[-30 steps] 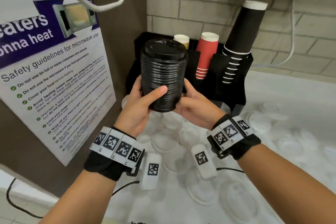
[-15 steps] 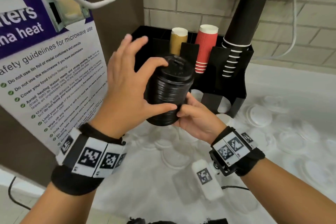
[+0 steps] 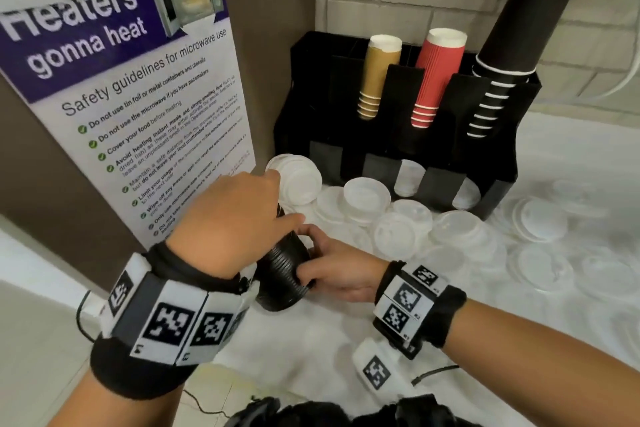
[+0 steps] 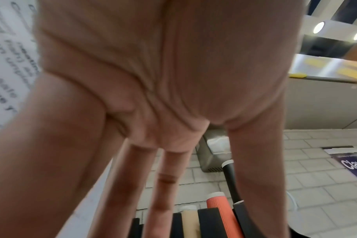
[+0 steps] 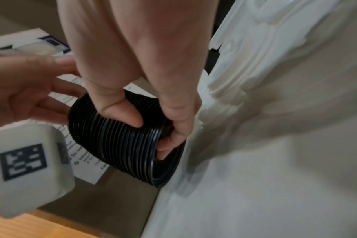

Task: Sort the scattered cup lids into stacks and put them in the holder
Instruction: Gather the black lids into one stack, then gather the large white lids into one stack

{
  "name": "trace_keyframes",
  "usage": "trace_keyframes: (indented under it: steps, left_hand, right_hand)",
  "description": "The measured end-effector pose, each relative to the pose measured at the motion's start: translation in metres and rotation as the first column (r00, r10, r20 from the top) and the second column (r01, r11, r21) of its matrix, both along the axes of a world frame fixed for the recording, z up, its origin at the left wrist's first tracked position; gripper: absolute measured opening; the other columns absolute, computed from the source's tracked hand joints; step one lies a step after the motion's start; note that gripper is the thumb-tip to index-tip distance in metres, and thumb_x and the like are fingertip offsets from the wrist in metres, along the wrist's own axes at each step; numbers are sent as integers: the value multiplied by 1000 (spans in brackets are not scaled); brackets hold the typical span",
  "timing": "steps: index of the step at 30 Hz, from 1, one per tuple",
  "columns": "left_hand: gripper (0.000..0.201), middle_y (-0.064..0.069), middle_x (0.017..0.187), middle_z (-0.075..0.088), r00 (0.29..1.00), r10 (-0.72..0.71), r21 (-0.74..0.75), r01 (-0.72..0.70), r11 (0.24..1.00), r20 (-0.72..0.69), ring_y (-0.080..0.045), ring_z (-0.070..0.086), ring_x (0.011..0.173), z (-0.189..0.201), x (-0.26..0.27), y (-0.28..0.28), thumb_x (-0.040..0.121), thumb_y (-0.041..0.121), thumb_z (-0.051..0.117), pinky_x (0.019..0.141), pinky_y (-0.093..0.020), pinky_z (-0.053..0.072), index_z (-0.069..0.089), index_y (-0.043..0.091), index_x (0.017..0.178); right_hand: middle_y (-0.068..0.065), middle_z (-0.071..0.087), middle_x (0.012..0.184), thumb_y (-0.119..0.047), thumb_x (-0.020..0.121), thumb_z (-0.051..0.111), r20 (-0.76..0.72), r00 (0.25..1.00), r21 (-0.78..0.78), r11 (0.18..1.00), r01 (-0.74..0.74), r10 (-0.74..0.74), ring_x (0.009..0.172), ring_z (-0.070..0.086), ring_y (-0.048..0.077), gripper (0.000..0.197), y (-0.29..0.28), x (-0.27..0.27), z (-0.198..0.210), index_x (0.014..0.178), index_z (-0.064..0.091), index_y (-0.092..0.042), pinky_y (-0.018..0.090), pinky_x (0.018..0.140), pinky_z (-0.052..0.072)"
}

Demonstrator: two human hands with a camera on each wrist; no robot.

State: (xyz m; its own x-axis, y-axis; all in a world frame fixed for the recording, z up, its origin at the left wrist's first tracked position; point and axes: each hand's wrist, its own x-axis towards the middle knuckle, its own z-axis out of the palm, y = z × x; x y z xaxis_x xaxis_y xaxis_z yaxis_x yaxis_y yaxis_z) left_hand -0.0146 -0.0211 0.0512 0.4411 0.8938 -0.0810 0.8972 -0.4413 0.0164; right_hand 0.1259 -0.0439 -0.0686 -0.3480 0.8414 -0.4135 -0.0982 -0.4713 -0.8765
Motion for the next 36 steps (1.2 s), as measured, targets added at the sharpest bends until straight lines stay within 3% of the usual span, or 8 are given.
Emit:
trace_keyframes:
  steps: [5, 9, 14, 18, 22, 26, 32, 36]
  left_hand:
    - [44, -1, 93, 58, 998, 0, -65, -3, 998, -56, -20, 53, 84, 0, -6, 4, 86, 46, 68, 68, -28, 39, 47, 17, 111]
    - [44, -3, 104, 65, 1000, 12, -108, -11, 994, 10, -22, 60, 93, 1, -12, 6, 81, 24, 75, 77, -32, 50, 51, 20, 118]
    - [50, 0, 107, 65, 999, 1, -136, 3, 991, 33, -20, 60, 96, -2, -16, 12, 76, 14, 76, 76, -27, 45, 55, 27, 121]
    - [46, 3, 103, 61, 999, 3, -143, 4, 990, 54, -17, 56, 92, -7, -17, 17, 79, 14, 73, 74, -25, 42, 57, 27, 120]
    - [44, 4, 101, 59, 997, 9, -148, 2, 989, 72, -17, 57, 91, -10, -17, 17, 80, 14, 71, 72, -26, 43, 57, 26, 119]
    - [44, 3, 104, 58, 998, -3, -135, 12, 991, 65, -18, 58, 93, -9, -19, 17, 80, 16, 71, 74, -27, 44, 57, 27, 119]
    - [45, 3, 106, 59, 998, 7, -166, 2, 986, 55, -16, 57, 86, -7, -23, 16, 80, 15, 70, 70, -26, 45, 56, 27, 120]
    - [44, 3, 108, 59, 999, 15, -165, -7, 986, 46, -17, 59, 90, -7, -21, 14, 80, 16, 70, 73, -27, 47, 55, 26, 121]
  right_hand:
    - [12, 50, 101, 18, 82, 47, 190, 981, 59, 996, -60, 48, 85, 53, 20, 67, 5, -11, -2, 134, 29, -21, 31, 74, 46]
    - [17, 59, 110, 4, 82, 63, 447, 877, 121, 960, -253, 175, 90, 59, 24, 73, 11, -3, 2, 137, 23, -22, 41, 87, 52]
    - [-1, 55, 95, -20, 79, 76, 738, 658, 226, 862, -453, 152, 86, 55, 17, 72, 14, -11, -1, 134, 30, -13, 26, 73, 44]
    - [7, 60, 98, -24, 80, 74, 844, 536, 308, 810, -499, 9, 88, 59, 24, 74, 17, -19, -5, 137, 29, -12, 28, 70, 43]
    - [9, 65, 101, -22, 82, 71, 836, 549, 290, 832, -473, 20, 92, 63, 25, 67, 22, -12, 0, 138, 37, -12, 34, 78, 54]
    - [8, 66, 112, -25, 87, 67, 815, 567, 215, 848, -485, 118, 103, 62, 22, 58, 27, -5, 5, 138, 43, -10, 28, 88, 48]
    - [13, 66, 114, -19, 91, 59, 839, 519, 175, 818, -548, 167, 106, 60, 27, 45, 27, -16, 8, 131, 47, -4, 40, 96, 48]
    - [11, 67, 117, -20, 91, 59, 836, 516, 160, 817, -554, 186, 110, 60, 25, 53, 26, -10, 13, 138, 42, -2, 36, 99, 46]
